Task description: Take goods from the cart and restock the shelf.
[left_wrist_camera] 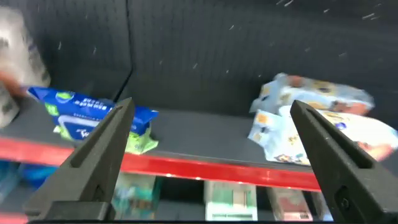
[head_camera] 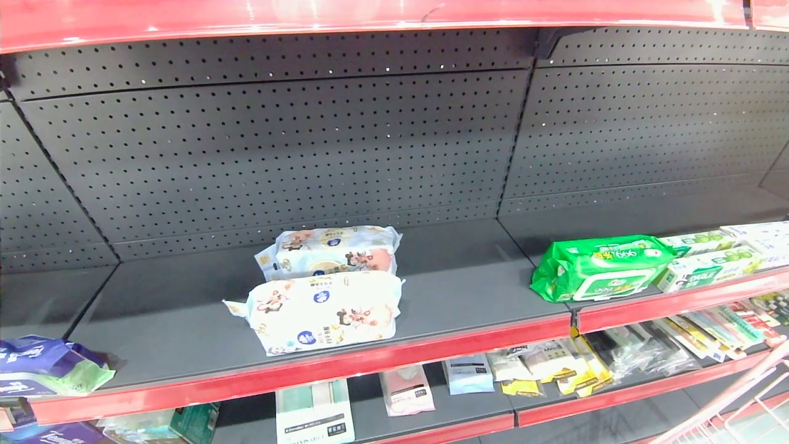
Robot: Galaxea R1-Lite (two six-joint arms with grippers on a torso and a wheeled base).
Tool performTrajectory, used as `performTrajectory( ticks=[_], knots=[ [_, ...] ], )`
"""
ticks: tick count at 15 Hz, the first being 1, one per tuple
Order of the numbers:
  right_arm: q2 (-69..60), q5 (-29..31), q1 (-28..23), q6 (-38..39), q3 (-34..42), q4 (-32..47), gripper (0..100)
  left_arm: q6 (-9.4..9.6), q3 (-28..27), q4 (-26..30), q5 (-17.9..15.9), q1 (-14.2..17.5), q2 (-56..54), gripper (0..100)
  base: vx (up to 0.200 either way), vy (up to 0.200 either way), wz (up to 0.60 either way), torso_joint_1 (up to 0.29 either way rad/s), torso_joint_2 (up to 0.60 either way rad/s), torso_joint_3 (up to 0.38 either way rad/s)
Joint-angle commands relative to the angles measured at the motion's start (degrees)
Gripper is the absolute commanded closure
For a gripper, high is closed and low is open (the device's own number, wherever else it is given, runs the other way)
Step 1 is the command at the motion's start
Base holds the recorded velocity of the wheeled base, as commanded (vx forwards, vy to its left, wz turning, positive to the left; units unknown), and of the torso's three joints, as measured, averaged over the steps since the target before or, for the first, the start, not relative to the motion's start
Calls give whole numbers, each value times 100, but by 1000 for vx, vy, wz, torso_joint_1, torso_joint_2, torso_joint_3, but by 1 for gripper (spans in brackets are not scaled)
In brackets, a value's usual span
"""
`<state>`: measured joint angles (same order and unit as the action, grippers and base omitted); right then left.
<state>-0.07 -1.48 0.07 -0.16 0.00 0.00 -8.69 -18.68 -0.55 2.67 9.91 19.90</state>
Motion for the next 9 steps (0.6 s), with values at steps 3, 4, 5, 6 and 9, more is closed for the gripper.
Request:
performTrajectory(
  ticks=[3, 4, 5, 6, 9],
  knots=[
    [7, -2, 10, -2, 0, 0, 0, -229, -1209, -218, 410, 2, 4620, 0, 0, 0, 0, 0, 0, 0],
    [7, -2, 1, -2, 0, 0, 0, -212, -1455, -525, 419, -24, 5349, 0, 0, 0, 0, 0, 0, 0],
    [7, -2, 10, -2, 0, 0, 0, -185, -1551, -587, 410, -68, 5587, 0, 0, 0, 0, 0, 0, 0],
    [7, -2, 10, -2, 0, 0, 0, -150, -1595, -587, 410, -121, 5842, 0, 0, 0, 0, 0, 0, 0],
    [7, -2, 1, -2, 0, 0, 0, -80, -1683, -604, 164, -473, 6360, 0, 0, 0, 0, 0, 0, 0]
  ],
)
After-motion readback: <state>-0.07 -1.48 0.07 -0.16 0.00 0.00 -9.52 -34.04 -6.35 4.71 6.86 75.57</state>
